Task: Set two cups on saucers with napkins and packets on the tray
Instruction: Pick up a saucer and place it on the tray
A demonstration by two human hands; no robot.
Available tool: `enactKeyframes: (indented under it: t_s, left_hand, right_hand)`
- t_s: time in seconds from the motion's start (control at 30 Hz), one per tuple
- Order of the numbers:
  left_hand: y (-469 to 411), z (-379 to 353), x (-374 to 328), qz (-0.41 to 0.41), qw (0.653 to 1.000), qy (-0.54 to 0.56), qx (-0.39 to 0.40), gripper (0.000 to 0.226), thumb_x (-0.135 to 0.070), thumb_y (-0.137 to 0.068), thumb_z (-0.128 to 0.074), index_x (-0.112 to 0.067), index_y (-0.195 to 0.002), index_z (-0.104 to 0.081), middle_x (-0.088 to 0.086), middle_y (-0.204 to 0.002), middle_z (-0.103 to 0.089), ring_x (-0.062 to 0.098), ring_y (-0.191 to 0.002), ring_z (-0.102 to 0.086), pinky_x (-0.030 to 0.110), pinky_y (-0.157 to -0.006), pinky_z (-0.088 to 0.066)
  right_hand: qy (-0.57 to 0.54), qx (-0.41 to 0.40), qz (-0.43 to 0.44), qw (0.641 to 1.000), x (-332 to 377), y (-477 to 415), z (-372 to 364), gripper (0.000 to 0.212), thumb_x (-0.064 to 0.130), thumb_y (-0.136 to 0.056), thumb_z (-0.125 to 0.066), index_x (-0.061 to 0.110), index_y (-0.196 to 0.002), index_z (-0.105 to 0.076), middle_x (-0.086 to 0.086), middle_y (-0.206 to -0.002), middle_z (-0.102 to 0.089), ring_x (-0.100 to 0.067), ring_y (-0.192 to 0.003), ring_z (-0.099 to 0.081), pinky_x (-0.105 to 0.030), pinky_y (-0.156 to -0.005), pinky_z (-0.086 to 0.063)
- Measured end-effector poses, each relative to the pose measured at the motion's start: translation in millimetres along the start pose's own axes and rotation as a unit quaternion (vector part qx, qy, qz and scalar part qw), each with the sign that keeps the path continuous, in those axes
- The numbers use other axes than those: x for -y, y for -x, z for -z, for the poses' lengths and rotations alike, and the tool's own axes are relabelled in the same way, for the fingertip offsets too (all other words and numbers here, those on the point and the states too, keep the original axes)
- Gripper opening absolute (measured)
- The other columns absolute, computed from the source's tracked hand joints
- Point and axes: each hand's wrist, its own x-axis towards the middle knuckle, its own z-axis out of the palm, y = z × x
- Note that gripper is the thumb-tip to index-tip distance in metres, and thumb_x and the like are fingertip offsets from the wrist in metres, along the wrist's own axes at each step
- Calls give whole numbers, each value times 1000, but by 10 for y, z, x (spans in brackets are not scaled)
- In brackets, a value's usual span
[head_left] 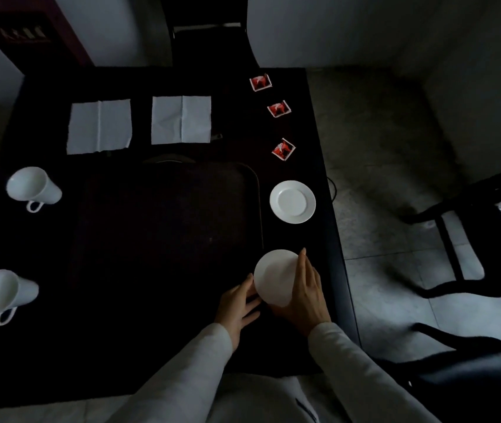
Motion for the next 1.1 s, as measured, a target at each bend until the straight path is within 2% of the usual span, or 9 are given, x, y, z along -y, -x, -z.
enactKeyframes:
  t_s: [0.1, 0.2, 0.33, 0.43, 0.67, 0.8, 0.97, 1.1]
  left_hand:
    - [61, 164, -101, -6, 1000, 11, 6, 42, -48, -97, -55, -23, -130, -64, -6, -120, -72, 13, -109, -69, 35, -91, -54]
    - [105, 347, -206, -11, 1000, 19, 11, 41, -47, -97, -56, -25, -131, -63, -4, -125, -70, 15, -111, -68, 38, -96, -53]
    - [123, 777, -355, -4, 999, 38, -2, 40, -49, -96, -57, -28, -128, -65, -6, -123, -71, 13, -108, -69, 39, -95, -54]
    - [74, 1130, -507, -2, 999, 49, -19, 40, -50, -96, -55, -26, -127, -66, -6, -122, -72, 12, -106, -70, 36, -89, -55]
    - [3, 1922, -902, -34, 994, 80, -65, 34, -53, -92, -57, -31, -112, -73, -16, -101, -79, 8, -100, -71, 34, -82, -52]
    - [-59, 2278, -1171, -42, 989, 114, -83, 27, -47, -95, -57, -29, -105, -75, -11, -99, -79, 9, -96, -72, 31, -74, -53]
    - [-210, 2621, -1495, -49, 982, 157, -97, 30, -39, -100, -53, -21, -115, -71, -6, -111, -76, 13, -103, -68, 32, -76, -52]
    - [-355, 2773, -1717, -62, 977, 178, -100, 28, -36, -101, -52, -21, -118, -69, -4, -115, -74, 12, -103, -69, 29, -68, -52]
  right_hand:
    - [7, -4, 7, 1000, 189, -23, -36, 144, 47, -60, -91, 6, -158, 6, -23, -164, -18, -44, -146, -27, -52, -117, -29]
    - [33, 8, 31, 999, 406, -104, -79, 140, 43, -62, -91, 6, -157, 5, -23, -165, -15, -44, -147, -25, -52, -119, -27]
    - [56, 32, 67, 996, 826, -209, -268, 134, 47, -70, -86, 5, -157, 7, -21, -166, -10, -39, -151, -21, -48, -123, -24]
    - [53, 57, 84, 993, 1158, -354, -428, 134, 49, -72, -84, 17, -155, 16, -19, -166, -8, -37, -151, -19, -48, -122, -24]
    - [86, 103, 122, 983, 1948, -773, -879, 136, 49, -72, -84, 22, -157, 19, -12, -168, -2, -33, -153, -14, -50, -120, -32]
    - [77, 119, 123, 982, 2363, -1046, -1079, 137, 51, -71, -85, 29, -156, 20, -11, -167, -3, -31, -153, -14, -52, -115, -34]
    - [58, 131, 117, 983, 2797, -1363, -1259, 139, 51, -68, -86, 26, -158, 16, -10, -166, -12, -32, -151, -20, -52, -117, -36]
    - [46, 116, 115, 986, 3021, -1584, -1354, 136, 49, -69, -86, 23, -159, 13, -11, -164, -15, -33, -150, -21, -50, -116, -35]
